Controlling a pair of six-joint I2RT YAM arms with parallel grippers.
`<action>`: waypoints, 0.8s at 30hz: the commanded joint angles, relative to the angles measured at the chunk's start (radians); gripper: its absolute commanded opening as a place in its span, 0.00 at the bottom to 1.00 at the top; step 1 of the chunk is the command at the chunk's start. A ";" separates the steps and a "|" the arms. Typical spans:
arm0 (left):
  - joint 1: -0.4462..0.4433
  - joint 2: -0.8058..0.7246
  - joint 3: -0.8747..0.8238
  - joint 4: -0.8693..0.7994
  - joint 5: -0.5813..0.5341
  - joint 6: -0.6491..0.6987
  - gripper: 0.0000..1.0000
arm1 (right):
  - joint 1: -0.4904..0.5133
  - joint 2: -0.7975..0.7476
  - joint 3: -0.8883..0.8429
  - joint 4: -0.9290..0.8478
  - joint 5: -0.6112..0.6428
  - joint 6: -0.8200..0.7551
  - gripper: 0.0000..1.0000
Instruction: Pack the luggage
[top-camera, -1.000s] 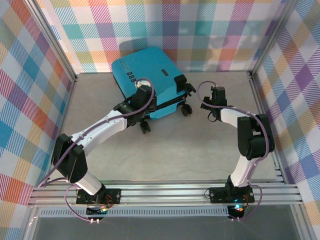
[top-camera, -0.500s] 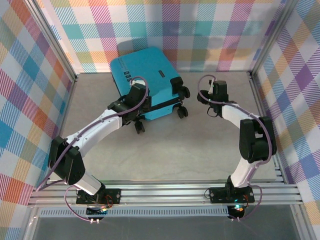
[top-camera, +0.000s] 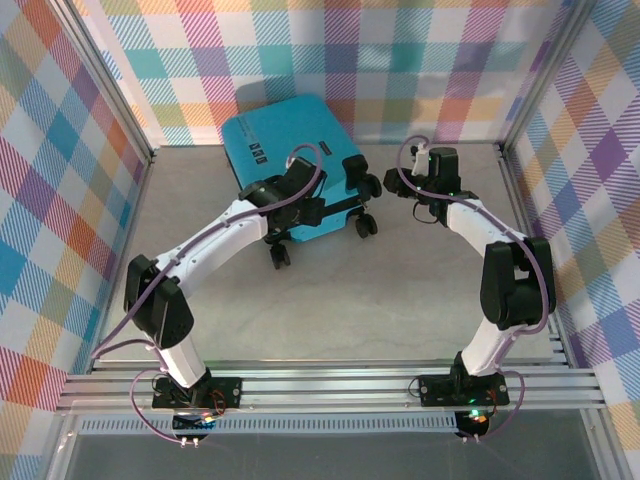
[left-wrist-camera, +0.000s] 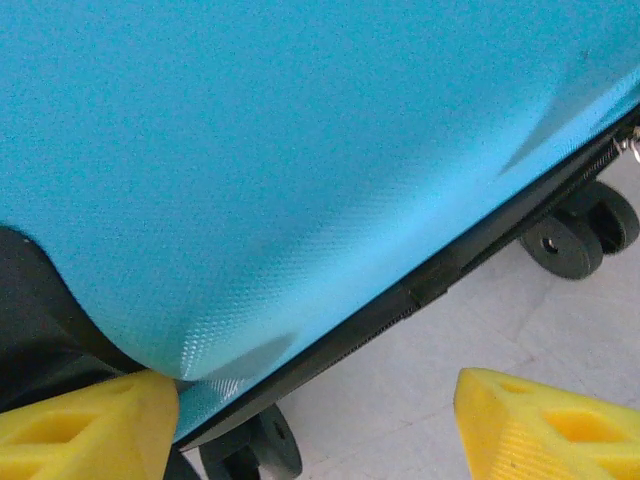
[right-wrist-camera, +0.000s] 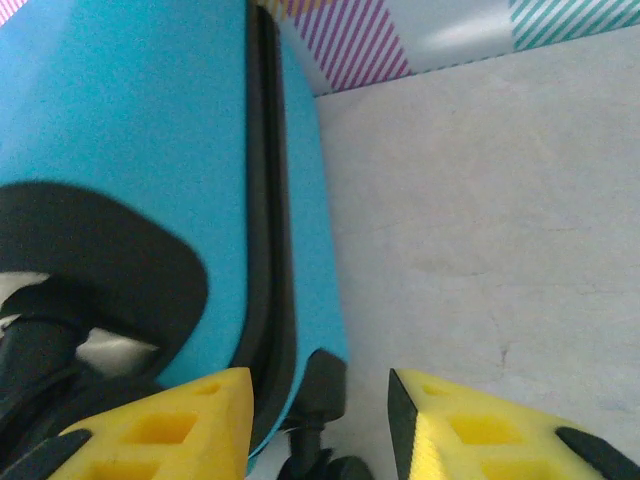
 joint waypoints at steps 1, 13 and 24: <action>-0.040 0.049 0.071 0.007 0.069 -0.013 0.74 | 0.027 -0.015 -0.007 -0.002 -0.074 -0.033 0.41; -0.078 0.026 0.103 -0.008 -0.043 -0.031 0.76 | 0.093 -0.080 -0.138 0.101 -0.109 -0.004 0.40; -0.078 -0.085 0.026 0.039 0.039 -0.016 0.78 | 0.048 -0.167 -0.176 0.059 -0.037 0.002 0.55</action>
